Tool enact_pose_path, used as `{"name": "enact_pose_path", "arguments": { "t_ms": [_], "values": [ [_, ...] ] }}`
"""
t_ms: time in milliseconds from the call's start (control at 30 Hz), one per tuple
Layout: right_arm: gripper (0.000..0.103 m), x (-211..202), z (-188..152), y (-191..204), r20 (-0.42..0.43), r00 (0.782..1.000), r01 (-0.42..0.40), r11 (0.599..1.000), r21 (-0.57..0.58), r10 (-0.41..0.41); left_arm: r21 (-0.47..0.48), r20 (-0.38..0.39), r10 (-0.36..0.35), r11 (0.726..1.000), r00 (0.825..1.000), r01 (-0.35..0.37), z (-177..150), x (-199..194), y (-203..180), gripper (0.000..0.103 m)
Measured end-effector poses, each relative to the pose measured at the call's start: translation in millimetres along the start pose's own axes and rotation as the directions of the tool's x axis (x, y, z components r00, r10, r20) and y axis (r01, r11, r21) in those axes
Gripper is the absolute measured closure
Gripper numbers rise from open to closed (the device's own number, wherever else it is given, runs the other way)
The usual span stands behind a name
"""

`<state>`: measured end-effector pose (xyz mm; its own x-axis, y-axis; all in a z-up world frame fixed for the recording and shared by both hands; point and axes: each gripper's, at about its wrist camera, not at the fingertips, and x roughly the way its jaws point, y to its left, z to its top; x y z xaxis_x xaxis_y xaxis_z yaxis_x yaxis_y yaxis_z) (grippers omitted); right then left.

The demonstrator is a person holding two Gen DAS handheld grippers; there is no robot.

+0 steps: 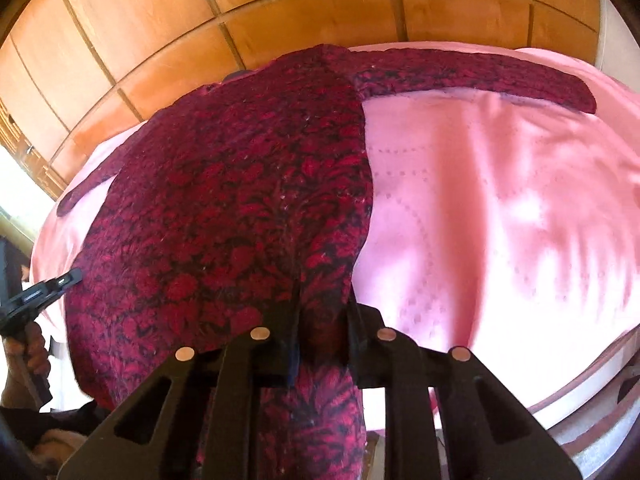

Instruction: Fold small clothes

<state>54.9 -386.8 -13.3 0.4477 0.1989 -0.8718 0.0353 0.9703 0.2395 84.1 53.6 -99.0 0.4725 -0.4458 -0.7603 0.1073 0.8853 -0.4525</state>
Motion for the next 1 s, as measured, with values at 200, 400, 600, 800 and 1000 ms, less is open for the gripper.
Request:
{"name": "enact_pose_path", "arguments": {
  "t_ms": [200,400,600,800,1000],
  "values": [
    [0.041,-7.6,-28.4,-5.9,-0.012,0.997,-0.076,0.995,0.057,0.077,-0.018,0.008,-0.029,0.999,1.000,0.029,-1.8,-16.6,10.0,0.088],
    [0.064,8.5,-56.8,-8.7,-0.124,0.988,-0.078,0.994,0.076,0.087,-0.006,-0.002,-0.038,0.999,0.999,0.038,-7.4,-16.7,9.1,0.087],
    [0.086,-28.3,-57.9,8.9,-0.068,0.998,-0.012,0.999,-0.051,0.009,0.070,-0.021,0.080,0.994,0.997,-0.079,-8.4,-10.2,1.8,0.087],
    [0.077,-9.4,-69.0,23.7,-0.132,0.977,0.138,0.970,-0.202,-0.167,0.075,0.027,0.147,0.986,0.989,-0.149,1.0,-26.2,-6.5,0.087],
    [0.046,-40.3,-27.7,-19.9,-0.024,1.000,-0.014,0.999,0.052,0.015,0.073,0.183,0.088,0.992,0.979,-0.103,22.7,-49.8,-23.7,0.058]
  ]
}}
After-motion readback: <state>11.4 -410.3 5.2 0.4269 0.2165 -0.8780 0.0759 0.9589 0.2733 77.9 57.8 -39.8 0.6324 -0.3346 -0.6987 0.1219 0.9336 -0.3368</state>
